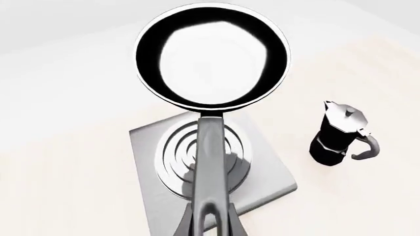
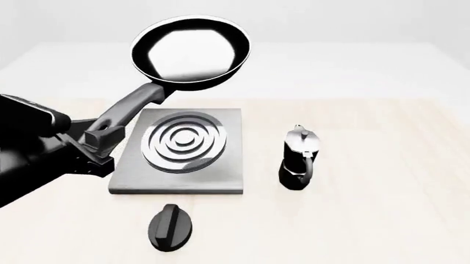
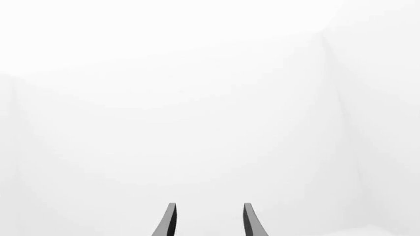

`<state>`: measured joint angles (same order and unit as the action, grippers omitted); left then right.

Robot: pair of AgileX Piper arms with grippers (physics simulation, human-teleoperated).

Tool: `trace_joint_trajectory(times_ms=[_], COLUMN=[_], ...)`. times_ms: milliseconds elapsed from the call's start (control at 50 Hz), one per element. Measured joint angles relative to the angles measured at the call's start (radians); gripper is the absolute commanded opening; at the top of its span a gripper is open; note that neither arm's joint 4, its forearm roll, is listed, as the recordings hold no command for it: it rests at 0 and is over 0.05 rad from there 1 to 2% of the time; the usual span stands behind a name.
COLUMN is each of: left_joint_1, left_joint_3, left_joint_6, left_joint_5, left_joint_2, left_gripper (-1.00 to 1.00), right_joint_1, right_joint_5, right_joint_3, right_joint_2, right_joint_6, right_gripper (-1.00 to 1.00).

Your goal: Put the frying pan on the stove.

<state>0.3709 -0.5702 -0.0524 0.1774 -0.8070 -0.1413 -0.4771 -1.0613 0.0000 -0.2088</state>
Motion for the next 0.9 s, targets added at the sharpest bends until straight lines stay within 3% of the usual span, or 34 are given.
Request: trace_joint_trajectory(times_ms=[900], left_joint_1=[-0.036], left_joint_3=[0.19], left_joint_6=[0.072], left_joint_5=[0.016], left_joint_2=[0.133], left_gripper=[-1.0], right_joint_1=[0.014], right_joint_5=[0.01], right_joint_3=[0.018], right_joint_2=[0.0], right_joint_6=[0.019], right_gripper=[1.0])
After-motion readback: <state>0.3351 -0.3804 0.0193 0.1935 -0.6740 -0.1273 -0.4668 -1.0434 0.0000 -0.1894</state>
